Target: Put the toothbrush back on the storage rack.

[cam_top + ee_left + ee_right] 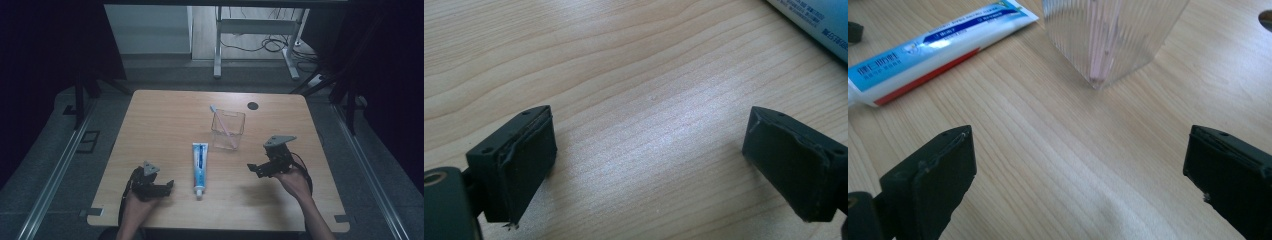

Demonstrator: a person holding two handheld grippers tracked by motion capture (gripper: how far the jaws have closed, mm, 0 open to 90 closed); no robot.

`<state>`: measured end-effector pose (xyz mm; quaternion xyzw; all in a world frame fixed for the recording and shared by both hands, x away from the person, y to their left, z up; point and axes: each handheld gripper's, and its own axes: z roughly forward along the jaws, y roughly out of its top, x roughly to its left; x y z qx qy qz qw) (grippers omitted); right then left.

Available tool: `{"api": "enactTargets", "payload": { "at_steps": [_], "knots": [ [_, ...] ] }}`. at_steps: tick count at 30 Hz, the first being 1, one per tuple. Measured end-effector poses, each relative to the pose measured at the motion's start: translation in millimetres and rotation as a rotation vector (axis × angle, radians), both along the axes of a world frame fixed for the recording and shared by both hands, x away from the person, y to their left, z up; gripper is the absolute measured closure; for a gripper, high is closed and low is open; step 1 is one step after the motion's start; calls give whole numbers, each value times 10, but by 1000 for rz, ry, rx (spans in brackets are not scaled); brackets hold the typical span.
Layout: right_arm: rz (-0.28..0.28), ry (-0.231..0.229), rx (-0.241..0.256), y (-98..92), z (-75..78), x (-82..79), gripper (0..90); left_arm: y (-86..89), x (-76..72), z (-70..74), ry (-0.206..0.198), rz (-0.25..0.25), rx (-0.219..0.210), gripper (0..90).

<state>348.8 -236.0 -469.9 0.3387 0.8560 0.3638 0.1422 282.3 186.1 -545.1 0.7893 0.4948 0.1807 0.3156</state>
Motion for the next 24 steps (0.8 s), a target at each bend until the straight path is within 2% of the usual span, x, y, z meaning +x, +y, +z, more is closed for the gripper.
{"api": "enactTargets", "payload": {
  "at_steps": [7,15,24],
  "knots": [
    [-14,4,2,-79,-129,-87,11,0,0,0,0,0,0,72],
    [-10,7,-17,-94,-256,-199,13,0,0,0,0,0,-1,72],
    [-10,17,-18,-142,-399,-319,21,-1,0,0,-1,2,0,74]
  ]
}}
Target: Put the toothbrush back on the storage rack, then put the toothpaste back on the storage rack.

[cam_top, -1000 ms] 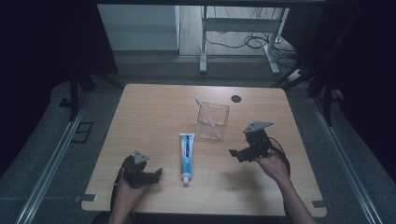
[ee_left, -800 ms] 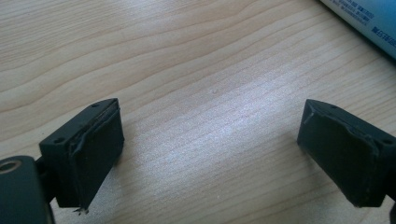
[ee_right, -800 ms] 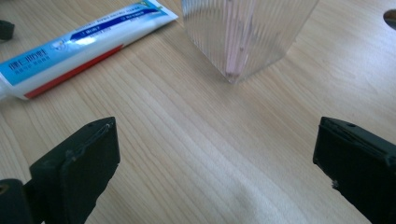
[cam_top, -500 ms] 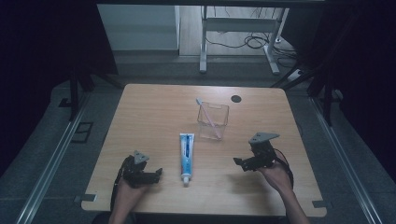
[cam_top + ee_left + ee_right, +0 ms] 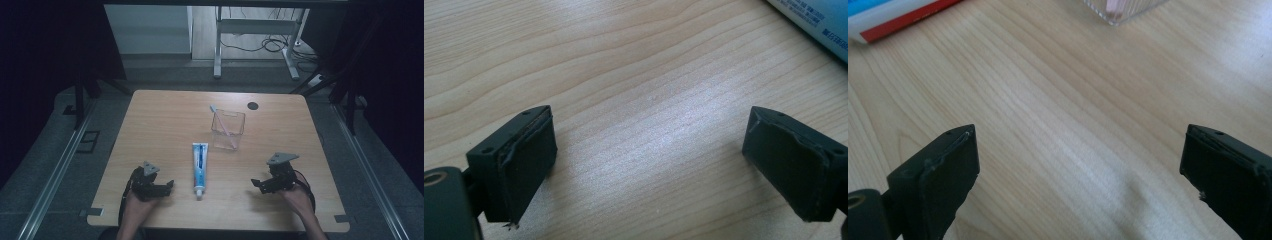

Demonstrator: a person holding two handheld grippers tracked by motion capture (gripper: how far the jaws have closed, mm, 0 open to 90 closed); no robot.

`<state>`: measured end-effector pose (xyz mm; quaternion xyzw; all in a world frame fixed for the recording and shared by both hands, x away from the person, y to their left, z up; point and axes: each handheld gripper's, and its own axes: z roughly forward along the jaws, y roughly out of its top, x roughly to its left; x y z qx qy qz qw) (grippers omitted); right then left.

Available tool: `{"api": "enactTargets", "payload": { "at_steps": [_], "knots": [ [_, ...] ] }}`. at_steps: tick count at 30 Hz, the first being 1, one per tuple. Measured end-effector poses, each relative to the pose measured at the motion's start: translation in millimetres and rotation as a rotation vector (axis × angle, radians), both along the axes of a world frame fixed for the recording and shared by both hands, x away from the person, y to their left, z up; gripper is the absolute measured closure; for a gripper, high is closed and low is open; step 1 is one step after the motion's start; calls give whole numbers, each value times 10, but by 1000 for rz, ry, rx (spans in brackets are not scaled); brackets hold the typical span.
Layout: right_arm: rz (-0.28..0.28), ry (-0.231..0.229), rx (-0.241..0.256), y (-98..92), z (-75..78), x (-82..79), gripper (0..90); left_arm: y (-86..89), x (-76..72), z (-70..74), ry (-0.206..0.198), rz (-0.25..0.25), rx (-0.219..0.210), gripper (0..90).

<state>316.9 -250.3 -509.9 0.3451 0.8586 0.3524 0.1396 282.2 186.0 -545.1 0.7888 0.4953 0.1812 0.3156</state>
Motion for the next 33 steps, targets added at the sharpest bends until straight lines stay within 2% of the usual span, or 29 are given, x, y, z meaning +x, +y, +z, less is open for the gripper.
{"api": "enactTargets", "payload": {
  "at_steps": [11,15,21,30,33],
  "knots": [
    [-14,26,9,-55,-165,-80,24,5,1,1,-2,-6,0,77],
    [-20,28,11,-66,-190,-103,26,2,-4,18,-2,-2,-2,139],
    [-22,35,-32,-68,-287,-122,21,-29,11,48,13,-12,-16,181],
    [-34,4,-1,-91,-336,-168,0,-55,22,107,24,-23,-41,234],
    [-41,3,-5,-81,-339,-174,0,-91,27,130,22,-35,-41,238]
  ]
}}
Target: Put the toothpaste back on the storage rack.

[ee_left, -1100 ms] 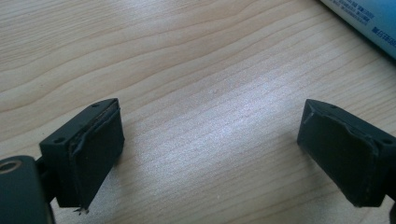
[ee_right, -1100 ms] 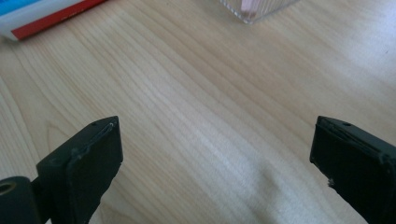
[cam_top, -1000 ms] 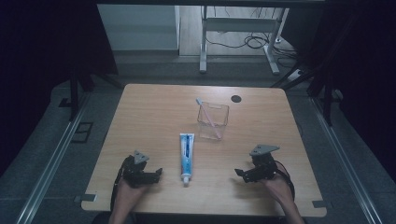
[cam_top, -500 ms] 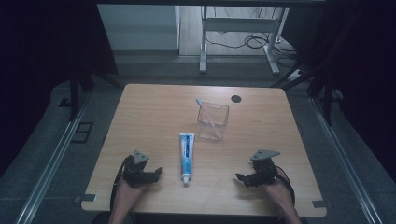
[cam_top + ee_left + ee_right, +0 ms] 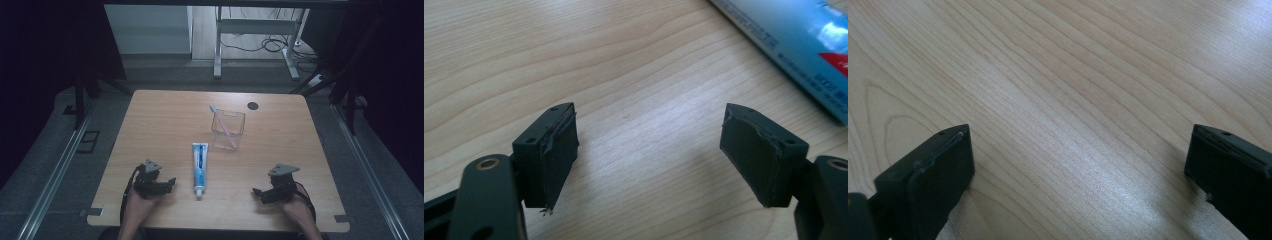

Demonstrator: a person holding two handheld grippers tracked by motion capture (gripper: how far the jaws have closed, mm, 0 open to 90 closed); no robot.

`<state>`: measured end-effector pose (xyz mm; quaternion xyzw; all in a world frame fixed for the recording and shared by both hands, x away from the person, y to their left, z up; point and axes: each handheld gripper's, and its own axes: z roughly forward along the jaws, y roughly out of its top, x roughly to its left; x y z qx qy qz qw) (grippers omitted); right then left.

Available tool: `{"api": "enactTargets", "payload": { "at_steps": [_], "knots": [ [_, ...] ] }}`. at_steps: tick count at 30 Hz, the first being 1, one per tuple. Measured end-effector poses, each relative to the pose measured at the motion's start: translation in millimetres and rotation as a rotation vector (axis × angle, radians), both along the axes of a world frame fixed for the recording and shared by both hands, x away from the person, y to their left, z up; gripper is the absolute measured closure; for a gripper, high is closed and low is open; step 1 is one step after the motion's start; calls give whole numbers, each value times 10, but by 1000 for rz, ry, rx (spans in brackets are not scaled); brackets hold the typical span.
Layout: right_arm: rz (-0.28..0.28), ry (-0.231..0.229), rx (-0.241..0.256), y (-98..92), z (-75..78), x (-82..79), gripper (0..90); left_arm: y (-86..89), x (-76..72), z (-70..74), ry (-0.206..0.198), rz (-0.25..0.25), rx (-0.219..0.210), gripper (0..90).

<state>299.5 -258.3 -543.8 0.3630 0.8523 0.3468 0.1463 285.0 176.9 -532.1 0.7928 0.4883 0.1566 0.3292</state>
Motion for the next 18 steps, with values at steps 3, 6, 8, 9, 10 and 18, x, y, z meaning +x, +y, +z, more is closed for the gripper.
{"api": "enactTargets", "payload": {
  "at_steps": [3,6,8,9,10,18],
  "knots": [
    [-8,-1,-1,5,-1,-6,0,-61,-4,34,-13,-21,6,262],
    [-10,0,0,6,0,-11,0,-133,-6,66,-16,-54,9,298],
    [-12,-2,2,3,1,-12,0,-177,3,80,-13,-76,3,332],
    [-13,-5,4,1,1,-13,13,-196,8,86,-10,-89,1,351],
    [-12,-9,8,-3,3,-16,34,-216,13,90,-6,-97,-1,368],
    [-18,-18,19,-18,11,-27,83,-395,104,190,5,-155,-37,444]
  ]
}}
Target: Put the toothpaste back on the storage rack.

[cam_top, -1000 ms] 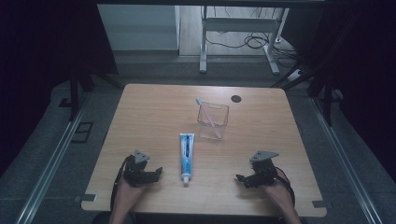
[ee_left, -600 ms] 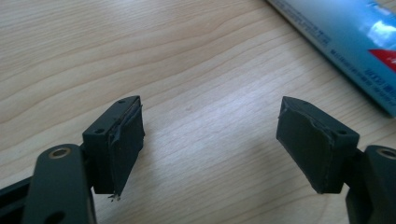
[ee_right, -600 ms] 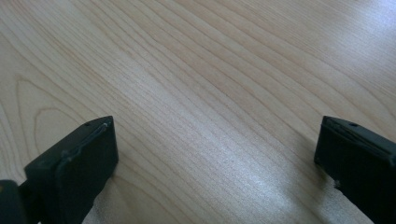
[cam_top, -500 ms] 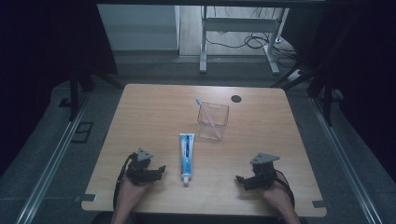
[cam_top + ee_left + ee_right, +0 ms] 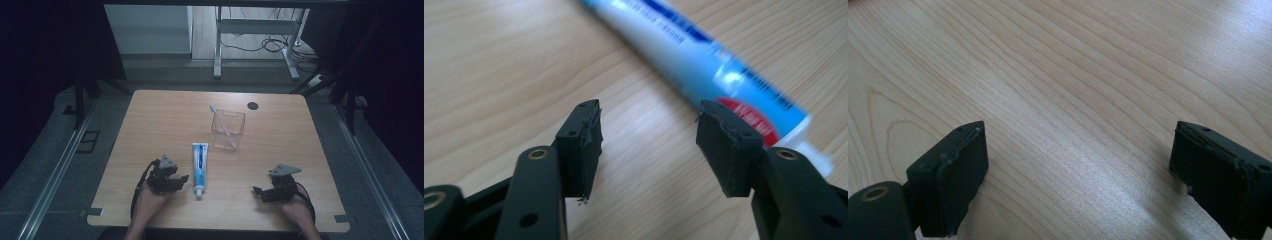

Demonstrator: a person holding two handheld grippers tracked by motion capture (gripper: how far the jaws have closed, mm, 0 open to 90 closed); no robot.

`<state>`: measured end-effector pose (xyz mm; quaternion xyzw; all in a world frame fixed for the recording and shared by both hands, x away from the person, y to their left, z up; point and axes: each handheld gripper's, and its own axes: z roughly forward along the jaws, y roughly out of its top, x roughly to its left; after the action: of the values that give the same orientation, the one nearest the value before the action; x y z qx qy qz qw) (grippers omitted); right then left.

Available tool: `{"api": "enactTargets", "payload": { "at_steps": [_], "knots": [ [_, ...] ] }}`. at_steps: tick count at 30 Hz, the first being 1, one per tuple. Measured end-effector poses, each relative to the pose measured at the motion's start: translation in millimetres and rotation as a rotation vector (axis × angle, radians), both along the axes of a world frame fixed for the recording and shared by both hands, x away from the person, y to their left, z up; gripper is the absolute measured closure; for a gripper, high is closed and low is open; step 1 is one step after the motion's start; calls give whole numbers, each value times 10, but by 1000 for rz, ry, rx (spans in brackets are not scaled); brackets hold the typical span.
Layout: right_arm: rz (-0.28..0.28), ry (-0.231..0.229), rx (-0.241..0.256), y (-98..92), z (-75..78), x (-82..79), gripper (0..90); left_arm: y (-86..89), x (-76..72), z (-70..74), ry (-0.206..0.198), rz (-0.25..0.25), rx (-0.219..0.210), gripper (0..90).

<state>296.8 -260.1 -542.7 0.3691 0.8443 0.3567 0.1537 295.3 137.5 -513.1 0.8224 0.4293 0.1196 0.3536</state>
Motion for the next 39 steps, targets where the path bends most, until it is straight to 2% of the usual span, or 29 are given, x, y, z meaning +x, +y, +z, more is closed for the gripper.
{"api": "enactTargets", "payload": {
  "at_steps": [6,8,15,19,26,33,39],
  "knots": [
    [-6,-3,3,-3,1,-1,97,-216,62,133,-17,-58,-4,534],
    [-7,-3,4,-4,2,-1,100,-293,81,161,-18,-83,7,557],
    [-11,-6,6,-8,2,-1,114,-552,135,166,25,-166,8,659],
    [-12,-6,6,-9,2,-1,116,-665,141,128,50,-198,18,756],
    [-12,-6,7,-9,3,-1,116,-744,146,60,91,-216,32,892],
    [-13,-6,7,-10,3,-2,118,-764,146,34,87,-218,96,896],
    [-14,-6,7,-10,3,-2,119,-662,162,26,94,-218,98,893]
  ]
}}
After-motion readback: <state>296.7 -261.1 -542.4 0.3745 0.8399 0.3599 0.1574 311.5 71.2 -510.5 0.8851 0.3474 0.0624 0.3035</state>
